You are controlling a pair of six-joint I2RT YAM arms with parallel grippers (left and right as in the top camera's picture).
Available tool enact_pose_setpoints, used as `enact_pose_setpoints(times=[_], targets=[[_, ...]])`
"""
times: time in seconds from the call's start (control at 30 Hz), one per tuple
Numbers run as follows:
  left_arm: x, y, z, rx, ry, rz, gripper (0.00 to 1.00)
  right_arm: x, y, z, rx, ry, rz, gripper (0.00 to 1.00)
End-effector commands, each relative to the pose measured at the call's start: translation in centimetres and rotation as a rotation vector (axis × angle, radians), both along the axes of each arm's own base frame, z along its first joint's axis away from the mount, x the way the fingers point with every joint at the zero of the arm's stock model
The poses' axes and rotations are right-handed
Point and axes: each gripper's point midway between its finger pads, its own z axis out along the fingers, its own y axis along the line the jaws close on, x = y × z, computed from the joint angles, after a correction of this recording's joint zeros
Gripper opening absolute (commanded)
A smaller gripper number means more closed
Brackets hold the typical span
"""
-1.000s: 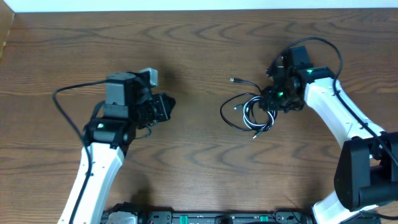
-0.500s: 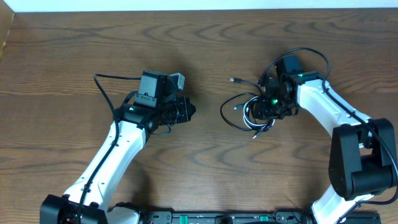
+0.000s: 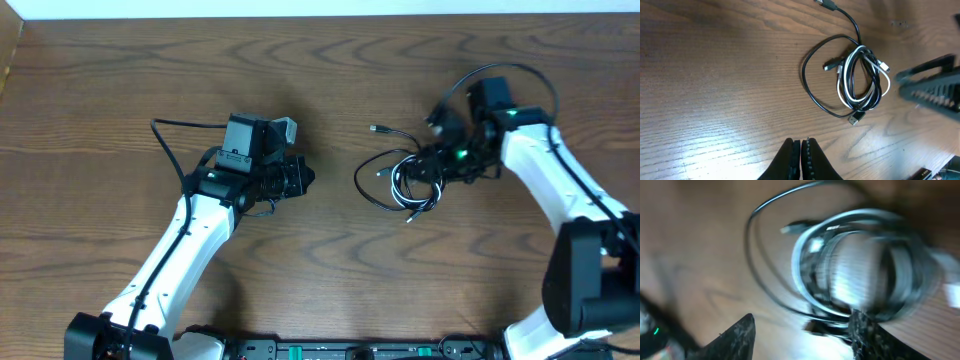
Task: Untangle cables
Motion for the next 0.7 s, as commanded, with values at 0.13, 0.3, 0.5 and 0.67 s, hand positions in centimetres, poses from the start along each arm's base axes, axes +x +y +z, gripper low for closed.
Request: enact_pose_setpoints(times=[0.13, 0.3, 0.5, 0.67], targets=[[0.5, -0.2, 0.5, -0.006, -0.01, 0.005, 0.08, 0.1, -0.2, -2.7, -0.011, 0.053, 0.036, 0.64], [0.3, -0.2, 0.4, -0.004, -0.004, 0.005, 0.08, -1.0, 2.3, -4.3, 0.105, 0.113, 0.123, 0.58], [0.3, -0.2, 0.4, -0.003, -0.004, 0.005, 0.08, -1.5, 6.1, -0.7, 0.389, 0.075, 0.207, 0.17], [0.3, -0.2, 0.4, -0.01, 0.007, 0.018, 0.08, -1.7, 7.7, 7.7, 0.649, -0.083, 0.267, 0.01]])
